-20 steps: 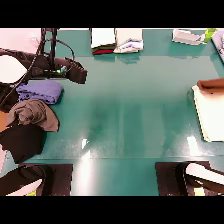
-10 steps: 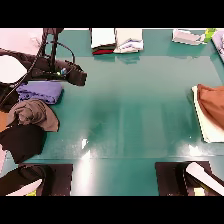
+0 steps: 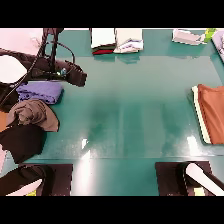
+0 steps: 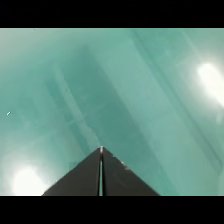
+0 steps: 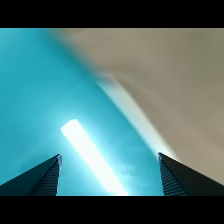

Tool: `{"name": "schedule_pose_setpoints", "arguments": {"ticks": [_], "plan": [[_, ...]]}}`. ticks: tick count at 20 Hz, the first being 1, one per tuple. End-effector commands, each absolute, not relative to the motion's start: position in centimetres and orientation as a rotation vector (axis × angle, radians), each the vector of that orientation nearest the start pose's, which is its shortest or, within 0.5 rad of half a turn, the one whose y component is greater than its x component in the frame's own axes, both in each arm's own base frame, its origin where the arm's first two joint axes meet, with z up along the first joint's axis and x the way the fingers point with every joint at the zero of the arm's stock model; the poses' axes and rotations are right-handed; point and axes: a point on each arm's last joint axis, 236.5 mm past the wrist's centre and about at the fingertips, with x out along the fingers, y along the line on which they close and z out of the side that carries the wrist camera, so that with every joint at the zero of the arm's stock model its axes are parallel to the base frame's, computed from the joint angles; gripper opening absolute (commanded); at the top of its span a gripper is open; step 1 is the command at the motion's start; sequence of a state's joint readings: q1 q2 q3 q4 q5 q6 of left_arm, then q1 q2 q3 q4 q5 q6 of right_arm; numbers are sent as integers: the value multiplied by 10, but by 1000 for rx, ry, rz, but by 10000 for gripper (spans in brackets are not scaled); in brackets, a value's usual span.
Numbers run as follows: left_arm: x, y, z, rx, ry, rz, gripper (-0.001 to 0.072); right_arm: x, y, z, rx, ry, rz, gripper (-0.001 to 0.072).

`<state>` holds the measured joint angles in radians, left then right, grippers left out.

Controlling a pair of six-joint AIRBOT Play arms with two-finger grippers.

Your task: Fold the shirts.

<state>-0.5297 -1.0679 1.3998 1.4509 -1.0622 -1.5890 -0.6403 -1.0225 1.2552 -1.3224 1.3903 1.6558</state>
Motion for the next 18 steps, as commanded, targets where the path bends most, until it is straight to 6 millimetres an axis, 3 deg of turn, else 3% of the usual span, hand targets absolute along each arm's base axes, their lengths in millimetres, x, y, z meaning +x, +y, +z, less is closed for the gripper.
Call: {"name": "schedule_pose_setpoints", "arguments": {"ticks": [1,3,4,7,9,12,18], "plan": [[351,-233,209,84,730,-575,33,352,-43,143,501,1020,-93,673],[350,-232,207,90,740,-572,33,360,19,134,413,1077,63,661],[350,-231,206,92,744,-572,33,362,47,129,375,1102,128,596],[351,-233,208,87,732,-573,32,358,115,109,236,1167,312,287],[354,-234,211,82,714,-573,33,351,143,98,189,1207,378,20],[355,-234,212,80,710,-573,33,349,164,94,160,1208,422,20],[355,-234,212,80,710,-573,33,351,163,95,165,1201,420,20]]}}
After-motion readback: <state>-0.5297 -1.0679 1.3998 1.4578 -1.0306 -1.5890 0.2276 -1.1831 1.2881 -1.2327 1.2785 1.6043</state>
